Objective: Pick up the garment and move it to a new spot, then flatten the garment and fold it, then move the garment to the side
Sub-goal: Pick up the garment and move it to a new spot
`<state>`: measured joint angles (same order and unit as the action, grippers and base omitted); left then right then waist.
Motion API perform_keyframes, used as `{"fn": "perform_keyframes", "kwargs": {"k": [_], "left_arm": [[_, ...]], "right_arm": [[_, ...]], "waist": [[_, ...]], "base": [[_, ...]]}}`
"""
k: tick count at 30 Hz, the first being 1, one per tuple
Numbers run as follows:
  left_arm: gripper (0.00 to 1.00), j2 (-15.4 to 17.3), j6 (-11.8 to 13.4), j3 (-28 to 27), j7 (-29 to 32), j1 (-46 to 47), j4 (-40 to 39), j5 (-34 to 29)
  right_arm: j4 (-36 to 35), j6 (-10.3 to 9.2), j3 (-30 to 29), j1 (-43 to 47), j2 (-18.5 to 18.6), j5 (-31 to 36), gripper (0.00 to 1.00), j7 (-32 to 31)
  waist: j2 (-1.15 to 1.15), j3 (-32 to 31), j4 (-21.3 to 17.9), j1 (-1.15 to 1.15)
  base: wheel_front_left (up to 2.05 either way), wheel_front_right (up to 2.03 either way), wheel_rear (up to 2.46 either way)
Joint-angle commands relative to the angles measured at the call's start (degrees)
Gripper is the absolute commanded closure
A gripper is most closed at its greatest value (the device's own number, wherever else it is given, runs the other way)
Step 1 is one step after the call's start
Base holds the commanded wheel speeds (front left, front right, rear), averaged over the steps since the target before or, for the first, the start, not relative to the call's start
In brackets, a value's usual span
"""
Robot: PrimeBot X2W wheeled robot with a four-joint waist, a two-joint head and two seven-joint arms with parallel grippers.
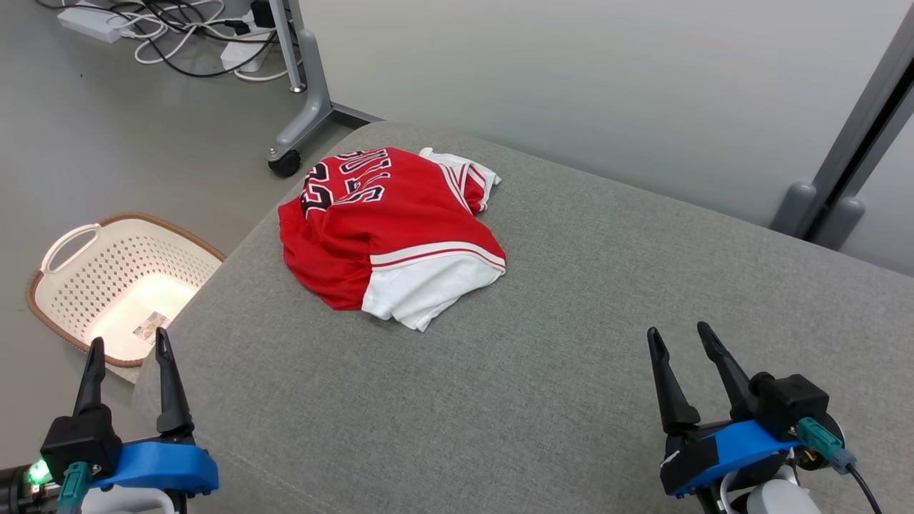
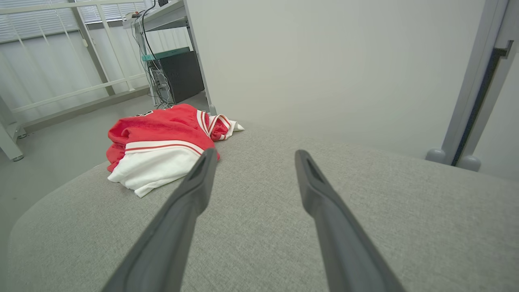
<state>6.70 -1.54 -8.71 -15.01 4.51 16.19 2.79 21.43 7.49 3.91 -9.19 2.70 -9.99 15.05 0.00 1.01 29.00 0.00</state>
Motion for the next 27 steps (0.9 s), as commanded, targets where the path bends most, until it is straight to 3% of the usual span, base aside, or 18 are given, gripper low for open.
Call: {"fn": "perform_keyframes", "kwargs": {"k": [1,12,27], "left_arm": [[0.0,-0.2,-0.2,-0.1,-0.3,0.1,0.0,-0.1],[0.0,2.4,-2.6,-1.6,-0.3,8.0,0.7,1.8],[0.0,12.8,-5.6,-4.6,-0.2,29.5,9.9,7.6]], "right_arm": [[0.0,0.01,-0.3,0.2,0.3,-0.1,0.0,0.2],[-1.3,0.01,-1.2,-1.6,0.3,2.6,0.0,0.2],[-7.6,0.01,-4.0,-6.8,0.3,8.8,0.0,0.2]], "waist": [[0.0,-0.1,-0.2,0.0],[0.0,3.3,-5.2,0.0],[0.0,15.7,-17.4,0.0]], "base": [[0.0,0.0,0.0],[0.0,0.0,0.0],[0.0,0.0,0.0]]}}
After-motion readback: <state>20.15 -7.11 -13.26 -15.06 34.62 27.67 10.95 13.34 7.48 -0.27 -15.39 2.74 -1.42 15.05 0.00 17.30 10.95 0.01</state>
